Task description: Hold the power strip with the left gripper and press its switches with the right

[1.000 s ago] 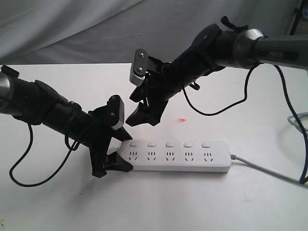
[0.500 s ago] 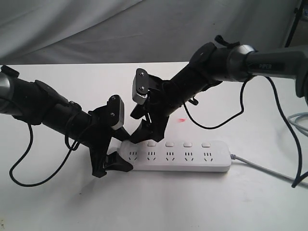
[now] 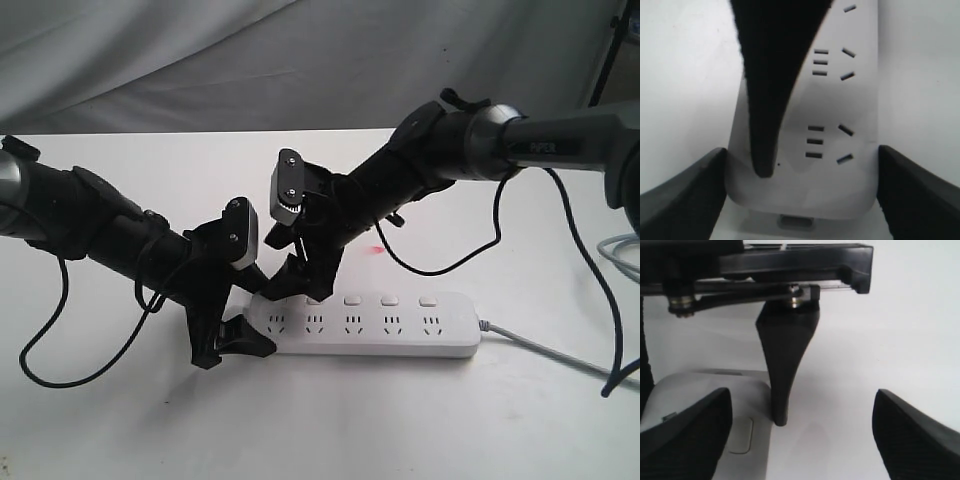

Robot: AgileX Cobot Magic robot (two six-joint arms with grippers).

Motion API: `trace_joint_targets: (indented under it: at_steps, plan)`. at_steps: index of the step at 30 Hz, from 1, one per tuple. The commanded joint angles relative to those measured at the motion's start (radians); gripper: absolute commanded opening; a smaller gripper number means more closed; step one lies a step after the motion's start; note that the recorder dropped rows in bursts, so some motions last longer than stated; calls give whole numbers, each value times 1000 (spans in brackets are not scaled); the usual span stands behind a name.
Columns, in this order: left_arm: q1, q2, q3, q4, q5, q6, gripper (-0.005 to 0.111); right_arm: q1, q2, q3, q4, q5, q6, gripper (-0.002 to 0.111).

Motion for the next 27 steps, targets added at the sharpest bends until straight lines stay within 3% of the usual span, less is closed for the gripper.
trace_joint_targets:
  at_steps: [1, 27]
  plan:
    - [-5, 2, -4, -10, -14, 1, 0, 14, 4, 2, 0, -24, -10, 71]
    - [-5, 2, -4, -10, -14, 1, 0, 14, -23, 0, -33, -40, 14, 71]
